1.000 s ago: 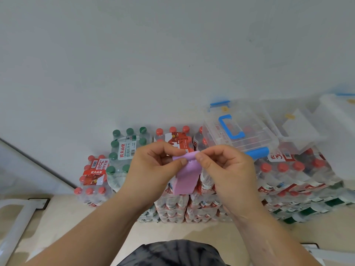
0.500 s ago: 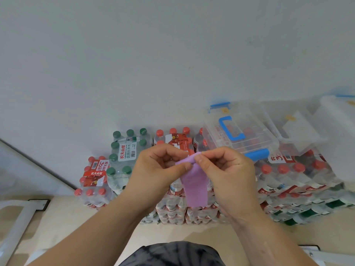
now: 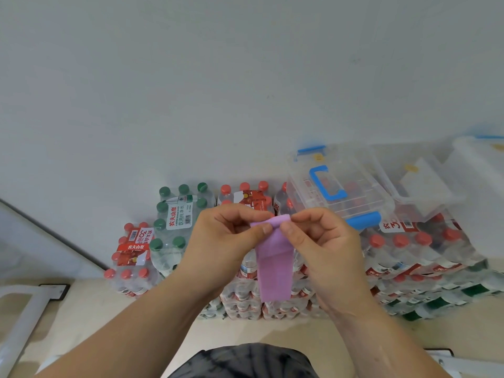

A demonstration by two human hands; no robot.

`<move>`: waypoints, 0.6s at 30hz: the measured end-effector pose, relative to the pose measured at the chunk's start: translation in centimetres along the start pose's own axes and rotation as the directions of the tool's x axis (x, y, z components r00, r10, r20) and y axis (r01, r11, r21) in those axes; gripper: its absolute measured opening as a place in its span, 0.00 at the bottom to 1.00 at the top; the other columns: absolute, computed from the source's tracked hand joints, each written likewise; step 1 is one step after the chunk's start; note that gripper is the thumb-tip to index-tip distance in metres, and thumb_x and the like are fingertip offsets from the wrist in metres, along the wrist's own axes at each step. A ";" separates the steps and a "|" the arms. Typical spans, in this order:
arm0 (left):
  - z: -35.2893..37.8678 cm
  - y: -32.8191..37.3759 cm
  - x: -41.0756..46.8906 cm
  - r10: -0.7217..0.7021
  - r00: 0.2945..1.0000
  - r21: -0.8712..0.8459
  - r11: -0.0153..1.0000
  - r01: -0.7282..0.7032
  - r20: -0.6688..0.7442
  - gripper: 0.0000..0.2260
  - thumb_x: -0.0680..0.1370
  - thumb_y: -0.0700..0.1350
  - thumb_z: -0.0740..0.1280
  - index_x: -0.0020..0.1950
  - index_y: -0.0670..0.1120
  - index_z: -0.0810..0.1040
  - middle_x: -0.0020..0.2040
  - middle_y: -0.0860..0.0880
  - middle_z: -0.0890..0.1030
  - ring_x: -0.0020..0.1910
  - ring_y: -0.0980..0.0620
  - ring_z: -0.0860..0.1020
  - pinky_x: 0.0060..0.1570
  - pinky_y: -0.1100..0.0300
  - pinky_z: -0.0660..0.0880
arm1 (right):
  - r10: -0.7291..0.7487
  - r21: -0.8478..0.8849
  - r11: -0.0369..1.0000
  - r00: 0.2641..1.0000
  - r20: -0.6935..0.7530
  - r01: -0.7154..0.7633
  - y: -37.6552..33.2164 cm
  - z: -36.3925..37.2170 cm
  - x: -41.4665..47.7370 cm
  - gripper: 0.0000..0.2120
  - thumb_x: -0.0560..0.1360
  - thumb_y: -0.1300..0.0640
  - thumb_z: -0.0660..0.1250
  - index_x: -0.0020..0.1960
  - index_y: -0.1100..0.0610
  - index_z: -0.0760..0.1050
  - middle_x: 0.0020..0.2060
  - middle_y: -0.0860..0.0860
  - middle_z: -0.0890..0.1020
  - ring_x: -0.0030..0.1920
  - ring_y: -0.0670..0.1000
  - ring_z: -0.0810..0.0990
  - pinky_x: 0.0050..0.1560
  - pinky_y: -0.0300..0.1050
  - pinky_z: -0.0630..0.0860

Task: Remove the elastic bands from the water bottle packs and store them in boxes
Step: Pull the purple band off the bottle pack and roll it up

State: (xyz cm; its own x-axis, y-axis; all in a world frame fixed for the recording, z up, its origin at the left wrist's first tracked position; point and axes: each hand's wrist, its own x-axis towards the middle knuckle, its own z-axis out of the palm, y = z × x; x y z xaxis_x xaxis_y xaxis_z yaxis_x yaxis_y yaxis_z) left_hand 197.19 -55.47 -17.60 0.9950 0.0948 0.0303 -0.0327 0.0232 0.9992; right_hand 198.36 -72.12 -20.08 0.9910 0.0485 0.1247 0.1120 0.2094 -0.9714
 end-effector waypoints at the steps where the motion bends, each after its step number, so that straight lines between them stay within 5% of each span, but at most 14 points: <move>1: 0.0 0.0 0.0 0.006 1.000 0.022 1.000 -0.006 -0.007 0.09 0.72 0.36 0.76 0.43 0.51 0.88 0.42 0.47 0.87 0.43 0.51 0.86 0.44 0.63 0.80 | -0.002 -0.007 1.000 1.000 -0.009 0.002 0.2 0.0 0.0 0.08 0.69 0.49 0.77 0.46 0.49 0.83 0.41 0.53 0.88 0.43 0.50 0.88 0.43 0.39 0.82; 7: 0.1 0.1 -0.3 0.013 1.000 0.084 0.996 -0.014 0.017 0.09 0.70 0.36 0.77 0.44 0.50 0.88 0.41 0.48 0.87 0.42 0.51 0.85 0.44 0.61 0.81 | -0.035 -0.074 0.997 0.999 -0.010 0.034 0.3 -0.1 0.1 0.02 0.72 0.52 0.75 0.44 0.48 0.86 0.42 0.49 0.89 0.45 0.50 0.88 0.46 0.39 0.83; 12: 0.2 0.2 -0.3 -0.045 0.998 -0.011 0.999 0.045 0.045 0.08 0.70 0.47 0.74 0.48 0.49 0.88 0.44 0.46 0.88 0.44 0.49 0.86 0.41 0.61 0.81 | -0.074 -0.103 0.992 0.996 -0.047 0.069 0.3 -0.2 0.1 0.01 0.72 0.49 0.76 0.43 0.43 0.85 0.40 0.48 0.88 0.43 0.48 0.87 0.46 0.40 0.83; 18: 0.1 0.2 -0.1 -0.039 0.999 0.010 0.999 0.039 0.035 0.06 0.73 0.40 0.75 0.45 0.51 0.88 0.43 0.47 0.87 0.43 0.51 0.85 0.43 0.61 0.80 | -0.068 -0.106 0.992 0.997 -0.041 0.063 0.2 -0.1 0.1 0.03 0.72 0.45 0.75 0.43 0.43 0.85 0.39 0.48 0.88 0.41 0.47 0.87 0.43 0.38 0.82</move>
State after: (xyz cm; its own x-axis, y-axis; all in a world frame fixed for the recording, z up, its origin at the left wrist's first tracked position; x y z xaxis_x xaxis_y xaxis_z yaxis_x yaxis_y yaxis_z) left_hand 197.06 -55.60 -17.44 0.9983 0.0585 -0.0080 0.0070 0.0172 0.9998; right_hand 198.49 -72.16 -20.25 0.9833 -0.0057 0.1821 0.1817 0.1069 -0.9775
